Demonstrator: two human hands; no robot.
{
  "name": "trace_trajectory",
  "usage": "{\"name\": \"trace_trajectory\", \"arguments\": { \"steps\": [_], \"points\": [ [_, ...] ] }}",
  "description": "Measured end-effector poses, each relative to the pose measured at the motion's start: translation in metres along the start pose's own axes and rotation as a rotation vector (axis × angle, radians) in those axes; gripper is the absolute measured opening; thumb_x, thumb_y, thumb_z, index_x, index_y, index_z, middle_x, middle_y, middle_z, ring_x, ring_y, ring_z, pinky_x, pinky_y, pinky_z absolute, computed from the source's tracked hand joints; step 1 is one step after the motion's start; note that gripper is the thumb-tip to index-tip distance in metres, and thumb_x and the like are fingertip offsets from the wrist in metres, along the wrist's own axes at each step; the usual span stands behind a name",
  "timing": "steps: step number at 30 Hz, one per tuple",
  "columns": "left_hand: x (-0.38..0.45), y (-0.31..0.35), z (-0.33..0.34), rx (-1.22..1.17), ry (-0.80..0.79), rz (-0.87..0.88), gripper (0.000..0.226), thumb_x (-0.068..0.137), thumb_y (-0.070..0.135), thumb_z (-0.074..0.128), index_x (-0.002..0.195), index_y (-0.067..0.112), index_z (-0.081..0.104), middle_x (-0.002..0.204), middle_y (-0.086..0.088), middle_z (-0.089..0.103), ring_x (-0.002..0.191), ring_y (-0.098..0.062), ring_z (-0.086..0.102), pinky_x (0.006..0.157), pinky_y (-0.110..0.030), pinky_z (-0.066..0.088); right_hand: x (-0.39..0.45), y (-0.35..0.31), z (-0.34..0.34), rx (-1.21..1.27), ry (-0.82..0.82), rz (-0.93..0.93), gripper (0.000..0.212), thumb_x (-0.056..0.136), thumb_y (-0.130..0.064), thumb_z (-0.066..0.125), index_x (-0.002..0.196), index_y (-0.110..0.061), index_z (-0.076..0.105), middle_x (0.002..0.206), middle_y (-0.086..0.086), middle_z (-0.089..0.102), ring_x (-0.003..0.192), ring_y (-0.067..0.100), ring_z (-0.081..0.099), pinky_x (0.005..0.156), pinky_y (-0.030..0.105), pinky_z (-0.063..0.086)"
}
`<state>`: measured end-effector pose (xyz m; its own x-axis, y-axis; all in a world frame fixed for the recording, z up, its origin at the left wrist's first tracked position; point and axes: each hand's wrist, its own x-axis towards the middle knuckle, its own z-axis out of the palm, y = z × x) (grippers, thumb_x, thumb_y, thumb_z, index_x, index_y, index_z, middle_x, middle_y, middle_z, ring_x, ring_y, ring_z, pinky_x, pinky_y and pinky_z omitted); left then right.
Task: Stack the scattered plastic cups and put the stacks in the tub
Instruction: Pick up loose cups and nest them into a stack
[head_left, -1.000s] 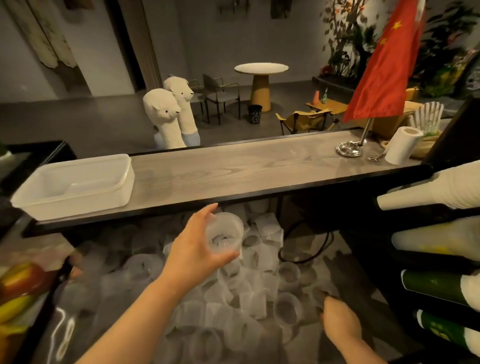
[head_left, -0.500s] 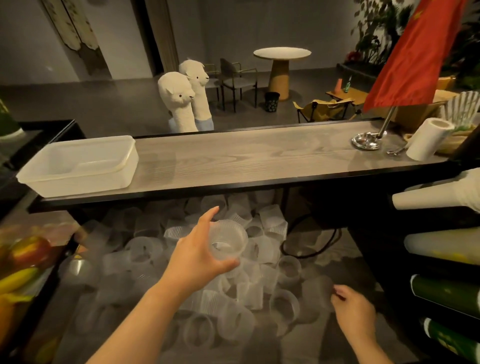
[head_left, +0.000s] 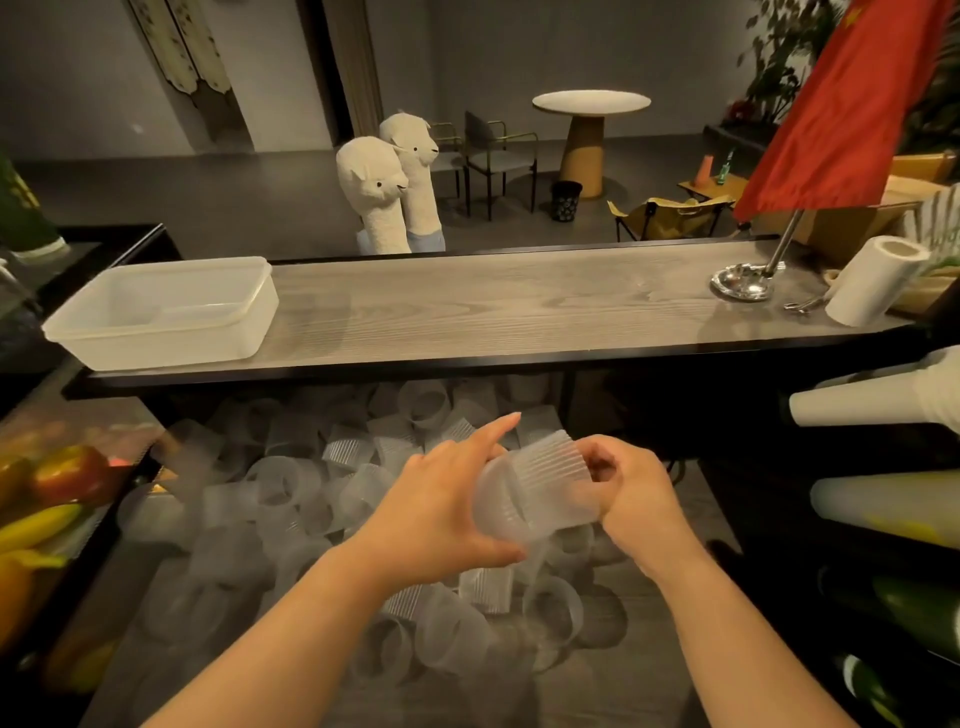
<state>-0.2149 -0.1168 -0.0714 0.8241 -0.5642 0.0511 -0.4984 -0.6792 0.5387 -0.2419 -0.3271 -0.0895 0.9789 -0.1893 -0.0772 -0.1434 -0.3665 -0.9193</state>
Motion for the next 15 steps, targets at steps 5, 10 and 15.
{"name": "trace_trajectory", "arguments": {
  "steps": [5, 10, 15],
  "points": [
    [-0.004, 0.005, 0.004, 0.003, -0.012, -0.029, 0.111, 0.065, 0.059, 0.082, 0.148, 0.057, 0.008, 0.123, 0.032, 0.044, 0.118, 0.002, 0.041, 0.105, -0.030, 0.041, -0.003, -0.008, 0.001, -0.180, -0.049, -0.112, 0.037, 0.080, -0.004, 0.075, 0.088, -0.038, 0.061, 0.092, -0.014, 0.060, 0.081, 0.005, 0.062, 0.063, 0.014, 0.048],
    [-0.003, -0.004, 0.013, 0.063, 0.015, -0.041, 0.096, 0.069, 0.062, 0.078, 0.144, 0.060, 0.019, 0.138, 0.027, 0.046, 0.129, 0.001, 0.040, 0.107, -0.028, 0.040, -0.001, 0.005, 0.020, -0.077, -0.082, -0.079, 0.013, 0.092, -0.023, 0.066, 0.095, -0.036, 0.067, 0.089, -0.014, 0.067, 0.084, 0.002, 0.064, 0.070, 0.016, 0.049],
    [-0.011, -0.023, 0.019, 0.077, 0.023, -0.138, 0.086, 0.070, 0.061, 0.078, 0.141, 0.055, 0.029, 0.140, 0.030, 0.042, 0.128, 0.000, 0.039, 0.101, -0.023, 0.038, 0.007, 0.098, 0.033, -0.400, 0.025, 0.314, 0.017, 0.091, -0.037, 0.065, 0.100, -0.023, 0.070, 0.098, 0.001, 0.071, 0.094, 0.021, 0.066, 0.071, 0.025, 0.041]
  ]
}}
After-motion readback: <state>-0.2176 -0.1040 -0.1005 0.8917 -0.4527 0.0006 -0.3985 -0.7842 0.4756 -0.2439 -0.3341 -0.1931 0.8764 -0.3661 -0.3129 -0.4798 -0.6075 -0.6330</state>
